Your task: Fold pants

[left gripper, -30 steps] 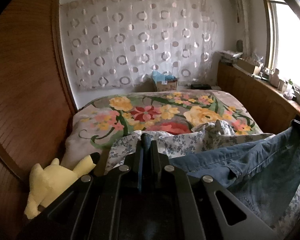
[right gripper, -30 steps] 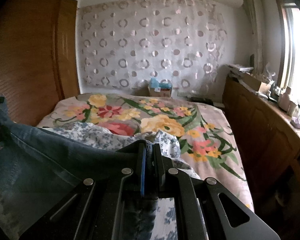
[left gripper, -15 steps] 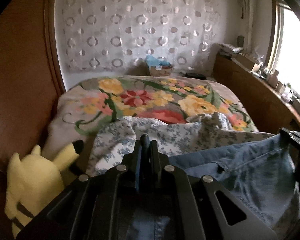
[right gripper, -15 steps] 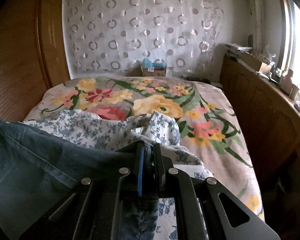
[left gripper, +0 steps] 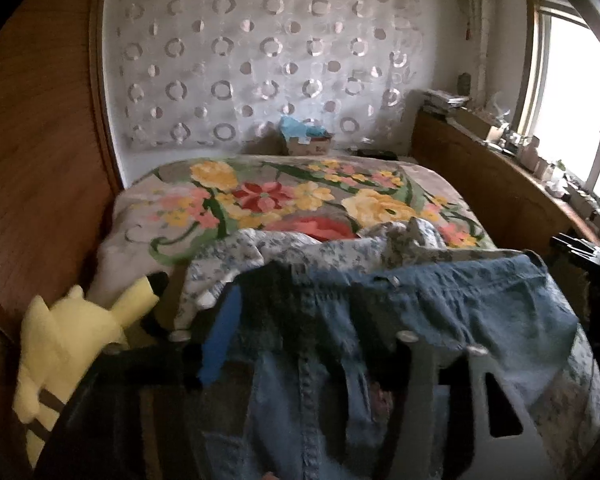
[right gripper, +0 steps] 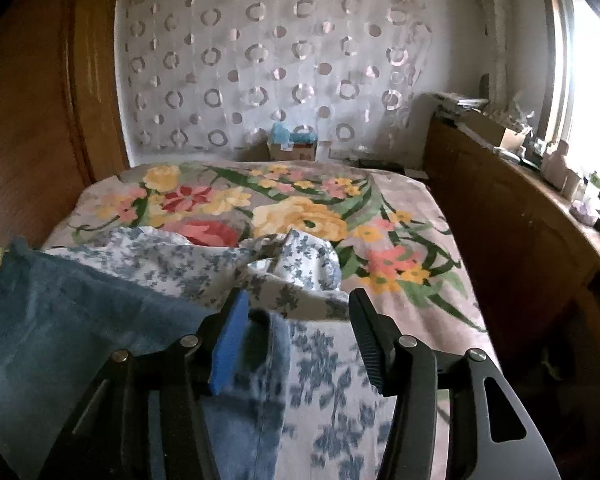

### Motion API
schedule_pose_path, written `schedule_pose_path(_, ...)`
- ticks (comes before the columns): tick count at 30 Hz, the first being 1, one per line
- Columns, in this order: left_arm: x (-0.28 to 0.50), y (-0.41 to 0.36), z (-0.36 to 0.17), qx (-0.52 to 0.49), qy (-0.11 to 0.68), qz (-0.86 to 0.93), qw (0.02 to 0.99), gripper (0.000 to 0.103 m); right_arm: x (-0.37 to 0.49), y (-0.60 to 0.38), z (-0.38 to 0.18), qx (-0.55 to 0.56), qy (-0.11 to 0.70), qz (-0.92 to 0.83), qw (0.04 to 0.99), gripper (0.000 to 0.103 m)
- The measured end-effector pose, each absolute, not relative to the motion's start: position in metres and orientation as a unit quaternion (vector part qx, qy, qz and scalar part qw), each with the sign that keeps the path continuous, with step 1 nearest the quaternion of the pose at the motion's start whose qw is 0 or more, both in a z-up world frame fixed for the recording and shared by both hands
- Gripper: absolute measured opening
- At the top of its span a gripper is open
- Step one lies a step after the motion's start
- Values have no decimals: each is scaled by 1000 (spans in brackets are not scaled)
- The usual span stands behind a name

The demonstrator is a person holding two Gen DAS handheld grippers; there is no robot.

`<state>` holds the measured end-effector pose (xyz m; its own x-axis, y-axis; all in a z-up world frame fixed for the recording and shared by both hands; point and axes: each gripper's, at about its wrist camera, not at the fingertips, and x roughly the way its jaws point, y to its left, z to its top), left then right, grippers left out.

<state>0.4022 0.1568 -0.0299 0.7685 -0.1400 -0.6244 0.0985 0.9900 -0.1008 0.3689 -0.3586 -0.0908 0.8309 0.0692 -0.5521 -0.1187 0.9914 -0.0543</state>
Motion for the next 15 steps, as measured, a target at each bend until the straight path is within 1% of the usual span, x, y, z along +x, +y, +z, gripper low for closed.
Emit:
schedule_pose_path(1, 396, 156, -34, -33, 338, -68, 938, 72, 359, -359, -91, -40, 287, 56, 955, 55)
schedule_pose_path(3, 386, 155, -41, -35, 340, -70, 937, 75, 340, -363, -93, -35, 288, 59, 955, 56)
schedule_pose_path(9, 368, 142, -66, -26, 368, -74, 927, 75, 315, -373, -99, -52, 304, 90, 947, 56)
schedule_pose_path(15, 353, 130, -78, -25, 374, -83, 923, 75, 358, -386, -105, -37, 353, 115, 928, 56)
